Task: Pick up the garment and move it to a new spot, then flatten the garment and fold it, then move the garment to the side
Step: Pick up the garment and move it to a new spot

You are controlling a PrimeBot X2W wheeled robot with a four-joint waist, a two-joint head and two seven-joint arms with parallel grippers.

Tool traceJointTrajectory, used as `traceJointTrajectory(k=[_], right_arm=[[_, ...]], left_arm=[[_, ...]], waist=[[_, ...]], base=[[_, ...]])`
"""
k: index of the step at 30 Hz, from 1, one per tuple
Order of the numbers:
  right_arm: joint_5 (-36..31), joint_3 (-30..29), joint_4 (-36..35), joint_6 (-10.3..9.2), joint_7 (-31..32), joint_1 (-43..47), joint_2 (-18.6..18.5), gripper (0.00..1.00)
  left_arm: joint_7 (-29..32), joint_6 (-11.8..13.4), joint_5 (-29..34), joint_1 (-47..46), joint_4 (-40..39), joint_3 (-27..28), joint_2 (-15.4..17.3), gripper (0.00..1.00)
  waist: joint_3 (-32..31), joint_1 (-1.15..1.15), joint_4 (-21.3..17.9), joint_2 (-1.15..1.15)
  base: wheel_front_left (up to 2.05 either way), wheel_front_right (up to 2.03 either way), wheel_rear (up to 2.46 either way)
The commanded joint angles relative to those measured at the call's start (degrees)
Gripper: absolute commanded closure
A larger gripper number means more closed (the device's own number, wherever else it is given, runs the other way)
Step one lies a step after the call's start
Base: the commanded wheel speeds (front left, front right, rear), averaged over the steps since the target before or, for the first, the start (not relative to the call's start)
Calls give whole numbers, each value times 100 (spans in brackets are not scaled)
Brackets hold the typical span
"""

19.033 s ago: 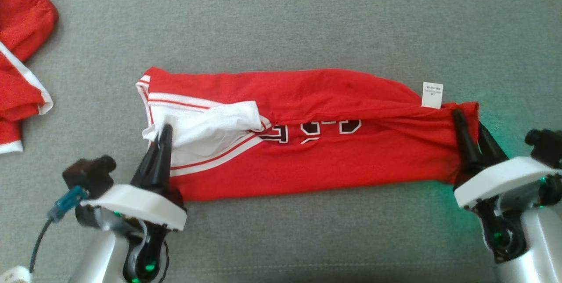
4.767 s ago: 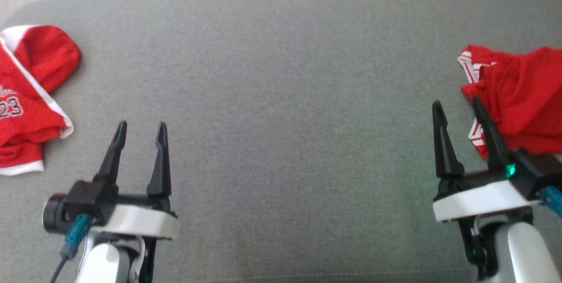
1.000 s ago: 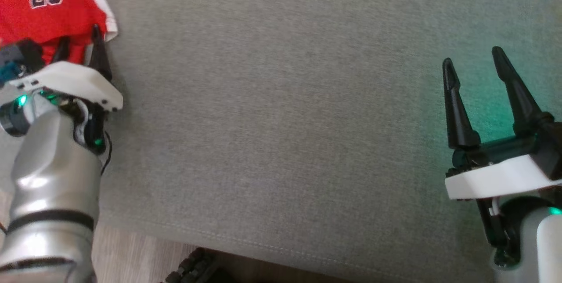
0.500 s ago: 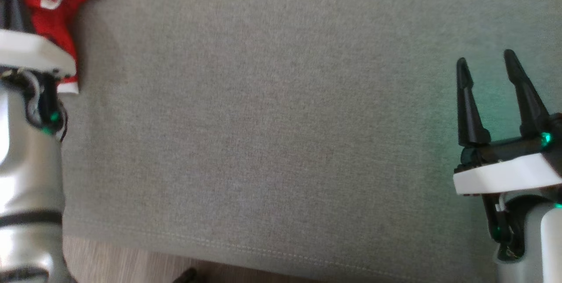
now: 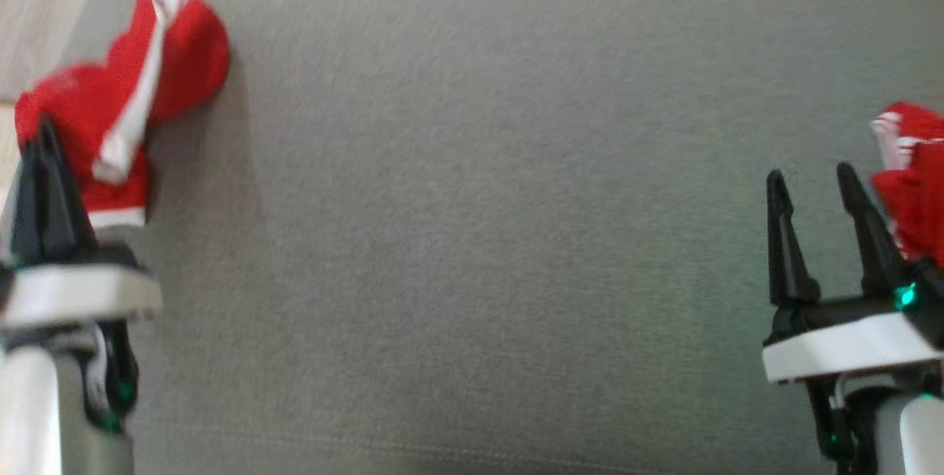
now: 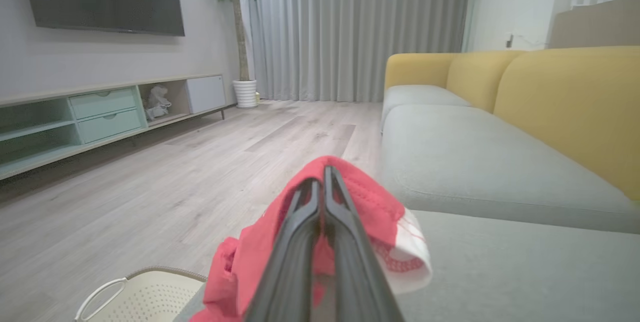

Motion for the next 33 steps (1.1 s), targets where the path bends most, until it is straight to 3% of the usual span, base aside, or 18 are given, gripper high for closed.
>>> traceJointTrajectory(k=[1, 6, 12, 22, 33], right_arm=[[44, 159, -171, 39, -58, -10, -21, 0], [121, 150, -132, 39, -88, 188, -21, 0], [221, 232, -106, 39, -99, 236, -21, 0], [390, 344, -80, 39, -204, 111, -21, 0], [725, 595, 159, 39, -635, -257, -20, 0]], left_arm=[[78, 58, 47, 83, -448, 200, 123, 100], [422, 105, 117, 863, -1390, -47, -73, 100], [737, -93, 84, 1125, -1782, -683, -341, 100], [908, -694, 100, 240, -998, -2211, -658, 100], [1094, -909, 288, -1483, 264, -3255, -734, 100]], waist=[[-330, 0, -288, 0], [-540, 0, -502, 0], [-625, 0, -839, 0], [-232, 0, -1802, 0], [813, 0, -2916, 0]], base=[[0, 0, 0], [0, 0, 0], [0, 0, 0], [0, 0, 0], [0, 0, 0]])
